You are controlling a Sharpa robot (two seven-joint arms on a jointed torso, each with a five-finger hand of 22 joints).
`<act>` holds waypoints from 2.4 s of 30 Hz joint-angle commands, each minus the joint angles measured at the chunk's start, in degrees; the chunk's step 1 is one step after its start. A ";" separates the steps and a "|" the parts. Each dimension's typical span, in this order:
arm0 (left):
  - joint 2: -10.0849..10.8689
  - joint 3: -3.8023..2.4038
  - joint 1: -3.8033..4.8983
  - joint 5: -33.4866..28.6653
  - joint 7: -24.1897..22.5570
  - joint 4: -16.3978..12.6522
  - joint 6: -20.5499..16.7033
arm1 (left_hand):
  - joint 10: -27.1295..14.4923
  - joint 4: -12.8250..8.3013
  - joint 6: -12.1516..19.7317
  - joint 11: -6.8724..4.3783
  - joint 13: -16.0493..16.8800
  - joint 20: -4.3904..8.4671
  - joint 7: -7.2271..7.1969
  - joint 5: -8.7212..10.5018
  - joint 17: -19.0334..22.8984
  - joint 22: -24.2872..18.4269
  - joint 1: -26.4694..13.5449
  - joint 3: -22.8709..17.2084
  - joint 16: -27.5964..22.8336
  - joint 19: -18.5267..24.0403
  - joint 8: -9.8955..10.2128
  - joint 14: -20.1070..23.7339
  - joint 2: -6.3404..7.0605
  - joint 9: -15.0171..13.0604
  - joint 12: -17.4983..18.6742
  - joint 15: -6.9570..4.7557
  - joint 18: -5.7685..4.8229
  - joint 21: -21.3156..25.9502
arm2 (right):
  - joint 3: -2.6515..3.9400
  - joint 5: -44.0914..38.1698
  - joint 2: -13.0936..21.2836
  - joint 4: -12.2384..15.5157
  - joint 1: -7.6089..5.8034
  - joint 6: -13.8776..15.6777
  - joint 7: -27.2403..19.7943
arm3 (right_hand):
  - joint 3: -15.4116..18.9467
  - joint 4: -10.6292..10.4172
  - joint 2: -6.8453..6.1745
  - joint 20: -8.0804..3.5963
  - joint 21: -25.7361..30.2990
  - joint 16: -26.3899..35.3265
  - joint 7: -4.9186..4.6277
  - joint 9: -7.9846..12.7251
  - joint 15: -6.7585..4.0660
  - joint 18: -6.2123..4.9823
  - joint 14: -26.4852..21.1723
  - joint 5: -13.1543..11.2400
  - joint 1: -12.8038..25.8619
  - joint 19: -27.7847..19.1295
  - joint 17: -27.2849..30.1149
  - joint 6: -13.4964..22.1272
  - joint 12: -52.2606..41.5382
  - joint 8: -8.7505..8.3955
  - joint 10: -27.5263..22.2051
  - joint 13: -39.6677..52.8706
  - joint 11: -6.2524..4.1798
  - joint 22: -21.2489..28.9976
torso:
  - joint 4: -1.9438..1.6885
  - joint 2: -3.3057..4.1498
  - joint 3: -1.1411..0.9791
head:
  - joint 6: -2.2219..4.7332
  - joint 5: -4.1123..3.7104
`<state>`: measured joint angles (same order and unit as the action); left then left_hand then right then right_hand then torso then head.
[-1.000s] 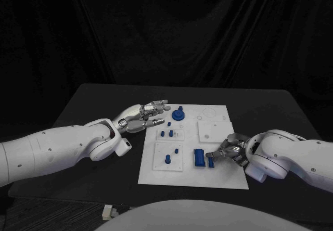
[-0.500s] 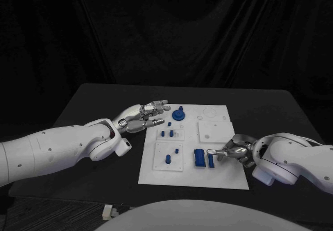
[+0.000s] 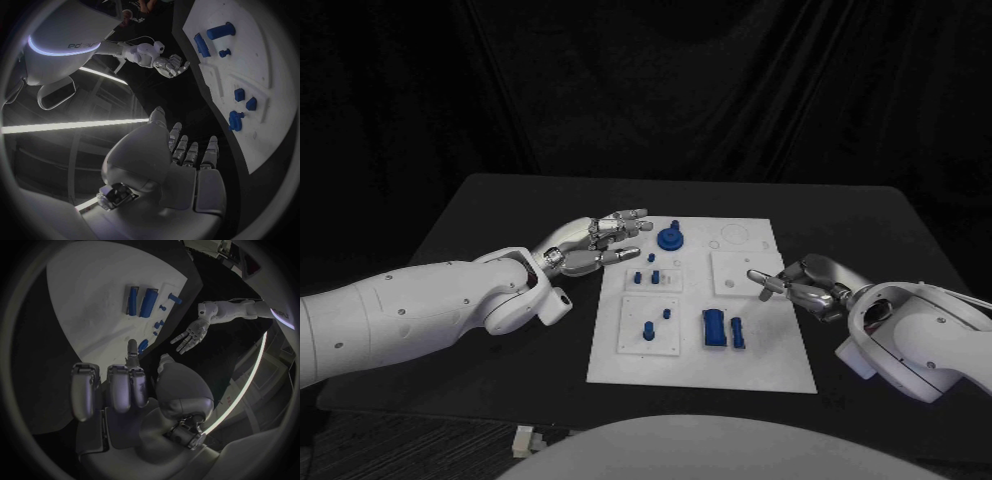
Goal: Assemble the parts on the task board
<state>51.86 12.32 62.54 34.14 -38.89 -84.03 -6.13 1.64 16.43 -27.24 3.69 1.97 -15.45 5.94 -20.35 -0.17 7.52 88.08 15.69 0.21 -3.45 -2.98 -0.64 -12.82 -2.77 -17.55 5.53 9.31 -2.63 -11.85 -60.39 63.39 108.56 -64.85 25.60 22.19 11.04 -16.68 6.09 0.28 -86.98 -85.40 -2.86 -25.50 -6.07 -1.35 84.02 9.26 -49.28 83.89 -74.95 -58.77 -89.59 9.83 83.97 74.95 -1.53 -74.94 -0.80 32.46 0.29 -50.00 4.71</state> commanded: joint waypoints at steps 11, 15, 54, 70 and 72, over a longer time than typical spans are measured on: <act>0.20 -0.06 -0.11 -0.14 -2.28 -0.25 0.34 | -0.08 0.05 -0.57 0.60 0.10 -0.13 0.07 0.31 -0.06 0.05 0.74 -0.44 0.03 -0.39 -0.25 -0.01 0.13 -0.05 -0.49 0.25 1.06 -0.30 | -0.04 2.04 -2.09 -3.10 2.72 -2.31 -6.75 | 5.37 -0.04 4.45 1.23 -0.37 -0.34 -1.60 5.95 1.29 0.63 3.86 -5.79 3.50 4.91 -2.08 0.96 0.02 -3.93 5.94 14.38 1.43 -14.11 | 0.07 0.02 0.04 | 0.00 0.64; 0.28 -0.06 -0.12 -0.14 -2.28 -0.27 0.33 | -0.08 0.04 -0.55 0.61 0.10 -0.13 0.07 0.35 -0.06 0.05 0.76 -0.44 0.03 -0.39 -0.24 -0.02 0.13 -0.05 -0.48 0.26 1.06 -0.31 | -0.04 2.18 -2.76 -3.67 3.22 -3.40 -6.37 | 5.75 -0.01 4.54 1.29 -0.43 -0.43 -1.63 6.26 1.34 0.65 3.89 -5.83 3.43 4.93 -2.29 0.70 0.06 -3.96 5.93 14.31 1.48 -14.13 | 0.01 0.04 0.03 | 0.00 0.71; 0.25 -0.06 -0.17 -0.14 -1.94 0.01 0.97 | -0.05 0.05 -0.36 0.68 0.09 -0.14 0.12 0.43 -0.06 0.03 0.92 -0.51 0.03 -0.40 -0.19 -0.03 0.11 -0.01 -0.46 0.34 1.05 -0.32 | -0.03 -0.30 -5.24 -4.89 5.63 -6.29 -2.81 | 7.74 0.12 5.25 1.56 0.23 -0.10 -1.75 8.47 1.53 0.45 3.67 -3.84 0.82 4.55 -1.15 -0.40 0.63 -4.31 5.80 13.39 1.65 -13.87 | -0.06 0.01 0.04 | 0.00 0.28; 0.24 -0.06 -0.22 -0.14 -1.98 0.08 1.10 | -0.05 0.07 -0.21 0.71 0.09 -0.14 0.14 0.33 -0.06 0.03 0.96 -0.53 0.03 -0.41 -0.16 -0.03 0.09 0.01 -0.43 0.36 1.05 -0.33 | -0.03 -4.18 -4.73 -4.18 5.70 -3.96 -3.70 | 9.99 -0.01 5.78 1.86 0.34 -0.05 -2.16 11.35 1.84 0.41 3.64 -3.75 0.03 4.45 -0.88 2.99 0.66 -6.01 5.79 13.31 2.03 -13.81 | 0.05 0.00 0.02 | 0.00 0.55; 0.28 -0.06 -0.22 -0.14 -2.00 0.06 1.09 | -0.04 0.08 -0.12 0.72 0.09 -0.14 0.16 0.28 -0.07 -0.02 0.98 -0.55 0.04 -0.39 -0.14 -0.05 0.08 0.02 -0.46 0.38 1.05 -0.32 | -0.02 -4.23 -4.30 -3.75 5.70 -2.20 -5.20 | 10.20 -0.01 5.88 1.84 0.24 -0.09 -2.05 11.46 1.78 0.43 3.65 -3.79 0.08 4.50 -0.96 2.68 0.60 -5.80 5.80 13.41 1.93 -13.85 | 0.02 0.00 0.02 | 0.00 0.63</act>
<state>52.16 12.32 62.40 34.14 -38.89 -83.84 -5.56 1.63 16.59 -27.65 4.10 1.98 -15.45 5.95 -20.08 -0.18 7.49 88.58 15.53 0.21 -3.44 -2.98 -0.63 -12.77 -2.75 -17.73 5.52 9.31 -2.62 -11.78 -63.24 58.79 104.45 -59.39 21.26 17.63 20.91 -16.58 11.79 1.86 -86.86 -85.66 -5.32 -13.77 -4.58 -1.35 83.94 5.51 -49.01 84.04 -74.91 -55.86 -89.13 3.55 84.05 74.91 0.15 -74.90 -0.76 32.47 0.31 -50.00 5.27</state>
